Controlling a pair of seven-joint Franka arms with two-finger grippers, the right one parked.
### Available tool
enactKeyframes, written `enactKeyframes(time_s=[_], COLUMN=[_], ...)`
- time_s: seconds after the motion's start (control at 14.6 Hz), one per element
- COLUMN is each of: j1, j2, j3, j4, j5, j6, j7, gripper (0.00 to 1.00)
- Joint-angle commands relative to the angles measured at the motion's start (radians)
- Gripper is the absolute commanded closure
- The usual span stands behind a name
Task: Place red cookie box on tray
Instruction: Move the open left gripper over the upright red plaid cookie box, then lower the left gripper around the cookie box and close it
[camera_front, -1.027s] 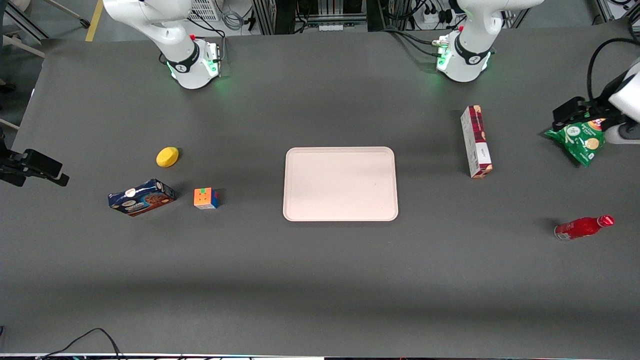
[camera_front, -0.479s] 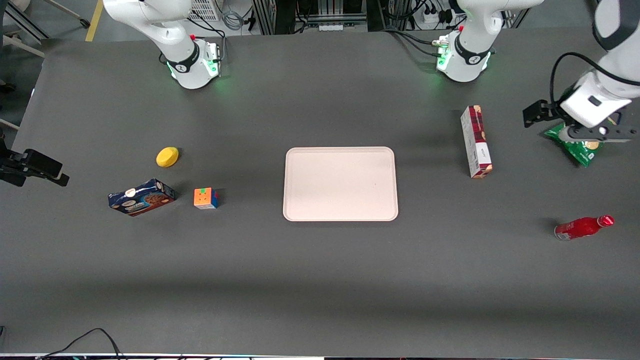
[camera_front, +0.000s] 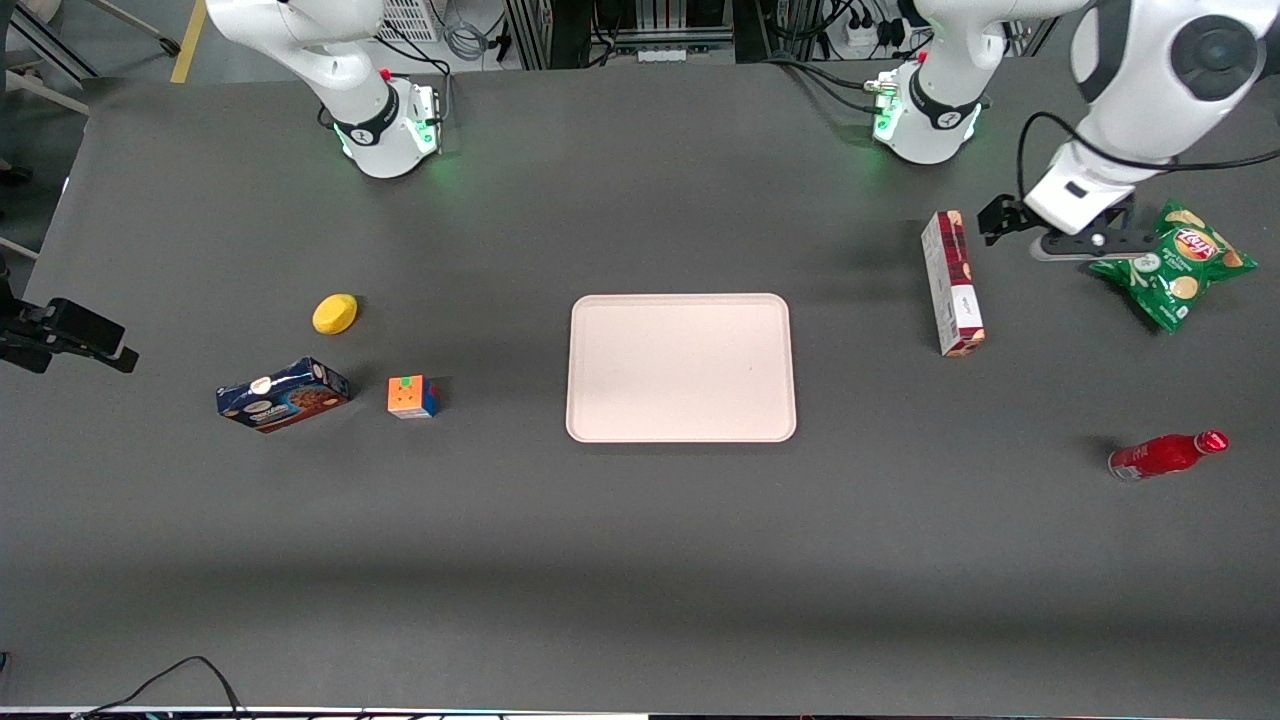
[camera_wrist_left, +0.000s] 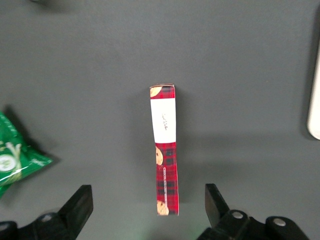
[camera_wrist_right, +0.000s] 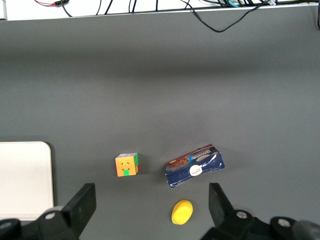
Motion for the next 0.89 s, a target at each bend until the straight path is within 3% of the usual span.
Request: enactKeyframes(time_s=[0.0,0.41,0.82], j1=[-0.013,-0.026,-0.027], j2=[-0.052,0.071,0.33], j3=[0.001,0.001,0.003], j4=[-0.207,-0.377,-0.439], j5=[-0.004,-0.004,-0.004], j6=[0.239,0.599,0.961], j7=[-0.025,-0.04,-0.039], gripper=[0.0,0.0,0.0])
